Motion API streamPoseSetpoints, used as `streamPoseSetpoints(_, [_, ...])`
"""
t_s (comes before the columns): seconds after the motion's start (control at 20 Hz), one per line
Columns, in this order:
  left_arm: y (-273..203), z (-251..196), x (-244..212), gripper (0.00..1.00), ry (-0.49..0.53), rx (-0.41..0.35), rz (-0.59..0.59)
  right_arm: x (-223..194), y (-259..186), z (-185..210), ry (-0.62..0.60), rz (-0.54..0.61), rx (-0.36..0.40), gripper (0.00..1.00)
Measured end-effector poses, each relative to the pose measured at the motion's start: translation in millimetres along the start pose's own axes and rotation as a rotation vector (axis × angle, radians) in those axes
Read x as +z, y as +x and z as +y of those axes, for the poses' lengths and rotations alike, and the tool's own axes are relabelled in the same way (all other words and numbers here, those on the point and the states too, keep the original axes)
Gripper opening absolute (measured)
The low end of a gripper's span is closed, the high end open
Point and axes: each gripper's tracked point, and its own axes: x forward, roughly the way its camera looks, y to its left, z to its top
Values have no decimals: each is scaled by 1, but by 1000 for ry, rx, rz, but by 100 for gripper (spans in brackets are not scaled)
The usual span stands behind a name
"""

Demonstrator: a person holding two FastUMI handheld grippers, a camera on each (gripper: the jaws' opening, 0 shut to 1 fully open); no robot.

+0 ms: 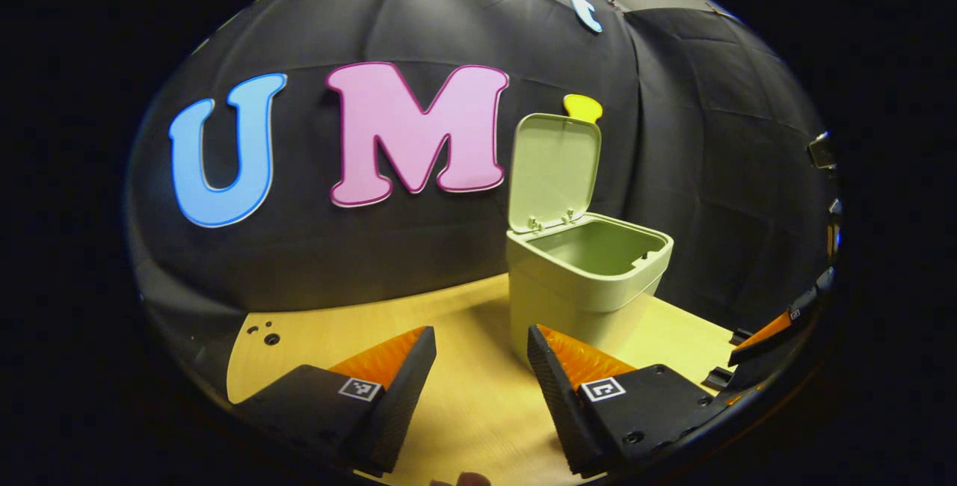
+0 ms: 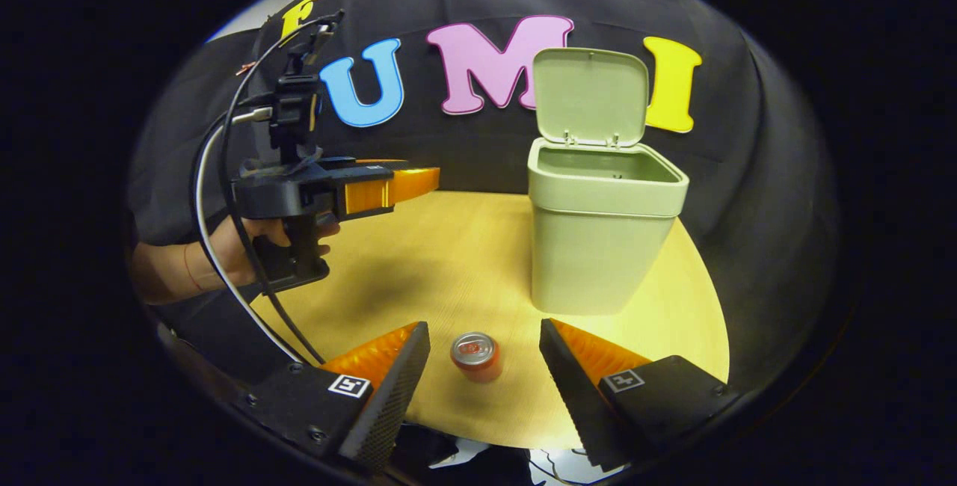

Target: Press the lid of the desktop garbage bin to open it, pick up the crumpled paper on the desktop and throw it into the bin, then pick up the pop can on the desktop and drop it into the bin, and finally close the garbage bin lid.

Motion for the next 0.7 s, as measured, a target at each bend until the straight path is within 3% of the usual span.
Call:
streamPoseSetpoints(0.45, [-63,22,-36,82,-48,87,62,-50,45,9,-54,129,94,97])
streamPoseSetpoints(0.7, [-83,27,-51,82,-69,119,90,-70,71,9,-122,183,108,97])
